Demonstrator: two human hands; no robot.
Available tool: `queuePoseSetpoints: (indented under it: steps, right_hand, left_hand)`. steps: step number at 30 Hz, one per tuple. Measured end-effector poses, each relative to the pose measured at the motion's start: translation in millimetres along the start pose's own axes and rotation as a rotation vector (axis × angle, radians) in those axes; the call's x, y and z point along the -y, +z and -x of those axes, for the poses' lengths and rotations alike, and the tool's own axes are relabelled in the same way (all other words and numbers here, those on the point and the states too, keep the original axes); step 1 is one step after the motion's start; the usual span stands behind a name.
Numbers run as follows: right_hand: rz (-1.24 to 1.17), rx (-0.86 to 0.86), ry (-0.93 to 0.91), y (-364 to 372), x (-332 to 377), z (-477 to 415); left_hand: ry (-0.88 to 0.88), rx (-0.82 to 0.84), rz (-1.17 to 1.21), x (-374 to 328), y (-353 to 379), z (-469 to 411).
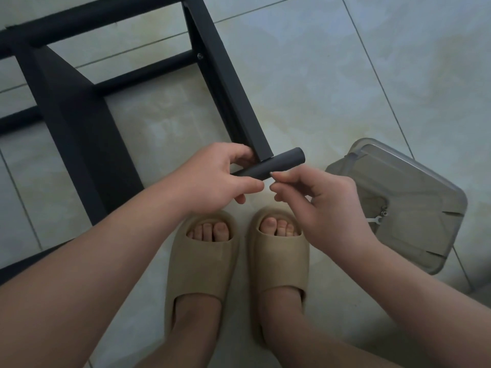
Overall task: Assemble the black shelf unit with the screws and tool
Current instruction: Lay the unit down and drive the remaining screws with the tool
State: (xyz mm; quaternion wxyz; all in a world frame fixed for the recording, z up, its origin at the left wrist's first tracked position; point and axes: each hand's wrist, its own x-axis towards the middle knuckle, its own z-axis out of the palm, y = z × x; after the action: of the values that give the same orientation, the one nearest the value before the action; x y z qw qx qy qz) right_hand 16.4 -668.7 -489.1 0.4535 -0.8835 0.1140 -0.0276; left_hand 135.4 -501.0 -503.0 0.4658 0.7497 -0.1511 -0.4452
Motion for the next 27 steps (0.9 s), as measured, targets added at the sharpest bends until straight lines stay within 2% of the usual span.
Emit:
queuePoseSetpoints:
  steps: [5, 11, 16, 20, 24, 27]
  right_hand:
    - [-0.208, 0.040, 0.223, 6, 2, -5]
    - [-0.483, -0.030, 0.433, 12, 14, -2]
    - [-0.582, -0.076, 0.481, 15, 16, 0]
    - [-0.551, -0.075, 0.434, 17, 13, 3]
    - [-0.412, -0.052, 0.344, 16, 11, 2]
    - [-0.517, -0.059, 0.439, 15, 15, 0]
  left_hand:
    - [-0.048, 0.060, 0.035, -2, -7, 0]
    - [-0.076, 0.108, 0.136, -5, -10, 1]
    - [-0.165, -0.015, 0.117, -10, -5, -4]
    - [-0.184, -0.124, 0.014, -11, 1, -10]
    - [-0.161, -0.143, 0.019, -9, 2, -11]
    - [-0.160, -0.149, 0.023, -10, 2, -12]
